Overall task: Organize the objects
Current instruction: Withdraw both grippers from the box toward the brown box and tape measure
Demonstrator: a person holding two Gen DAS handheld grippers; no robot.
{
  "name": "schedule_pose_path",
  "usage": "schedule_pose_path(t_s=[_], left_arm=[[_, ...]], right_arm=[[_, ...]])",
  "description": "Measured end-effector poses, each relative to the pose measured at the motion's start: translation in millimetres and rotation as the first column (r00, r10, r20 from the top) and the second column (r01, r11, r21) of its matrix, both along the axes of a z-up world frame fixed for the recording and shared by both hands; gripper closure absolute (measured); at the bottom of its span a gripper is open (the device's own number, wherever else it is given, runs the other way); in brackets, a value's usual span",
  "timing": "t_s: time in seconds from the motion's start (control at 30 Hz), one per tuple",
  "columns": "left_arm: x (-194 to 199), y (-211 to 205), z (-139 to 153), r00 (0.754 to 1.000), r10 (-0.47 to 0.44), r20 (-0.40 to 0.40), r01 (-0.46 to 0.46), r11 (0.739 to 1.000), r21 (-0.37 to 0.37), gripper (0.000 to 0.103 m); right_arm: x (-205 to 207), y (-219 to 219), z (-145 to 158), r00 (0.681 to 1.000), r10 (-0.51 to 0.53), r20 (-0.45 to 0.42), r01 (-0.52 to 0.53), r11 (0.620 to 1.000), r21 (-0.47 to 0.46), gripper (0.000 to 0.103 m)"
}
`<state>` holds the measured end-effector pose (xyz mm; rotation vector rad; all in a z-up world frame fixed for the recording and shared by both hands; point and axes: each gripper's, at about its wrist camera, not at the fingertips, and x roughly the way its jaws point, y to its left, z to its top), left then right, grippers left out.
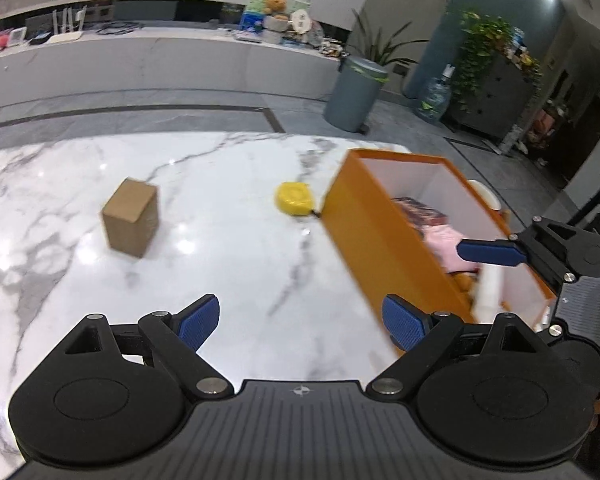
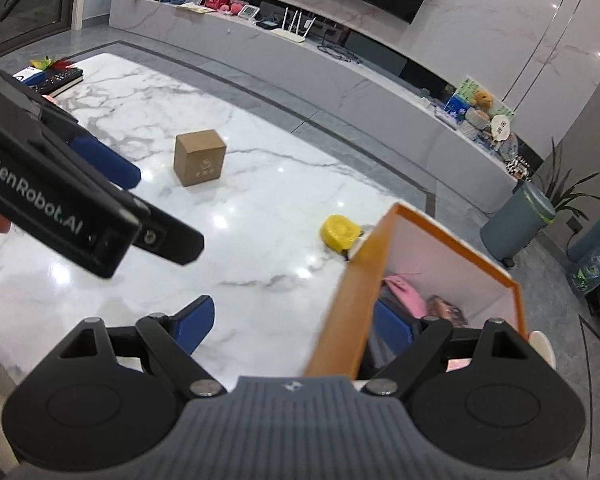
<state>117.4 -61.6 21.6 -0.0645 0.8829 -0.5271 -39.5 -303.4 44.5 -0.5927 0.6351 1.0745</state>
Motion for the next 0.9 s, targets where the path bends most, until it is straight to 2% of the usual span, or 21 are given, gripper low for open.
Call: schedule_pose_path(t_s=[0.3, 0.47, 0.5, 0.63, 0.73, 0.9], left_arm=[[36.7, 34.2, -37.1, 0.997, 0.066, -0.039, -0.064, 0.996, 0.062, 0.0], [57.3, 44.7, -52.0, 0.994, 0.1, -0.04, -0.096, 0.992, 0.079, 0.0], [61.0, 47.3, -54.6, 0.993, 0.112, -0.035, -0.109, 0.99, 0.084, 0.0], [75.4, 57.8, -62.9, 0.982, 0.188, -0.017, -0.186, 0.979, 0.089, 0.0], [86.3, 67.5, -67.8, 0.974, 0.228, 0.003, -0.227, 0.97, 0.087, 0.0], [101.0, 69.9, -67.4, 0.972, 0.222, 0.072, -0.23, 0.962, 0.145, 0.0]], right_arm=[[3.5, 36.7, -37.1, 0.999, 0.003, -0.044, -0.003, 1.0, 0.0, 0.016], [16.0, 57.2, -59.1, 0.996, -0.03, -0.078, 0.029, 0.999, -0.014, 0.016], [19.4, 61.2, -63.1, 0.997, -0.008, -0.075, 0.008, 1.0, -0.002, 0.016], [33.4, 79.3, -74.7, 0.994, -0.051, -0.096, 0.054, 0.998, 0.023, 0.016], [39.8, 93.4, -76.2, 0.993, -0.087, -0.075, 0.091, 0.995, 0.049, 0.015], [58.0, 124.4, -73.2, 0.986, -0.134, -0.101, 0.142, 0.987, 0.078, 0.015]])
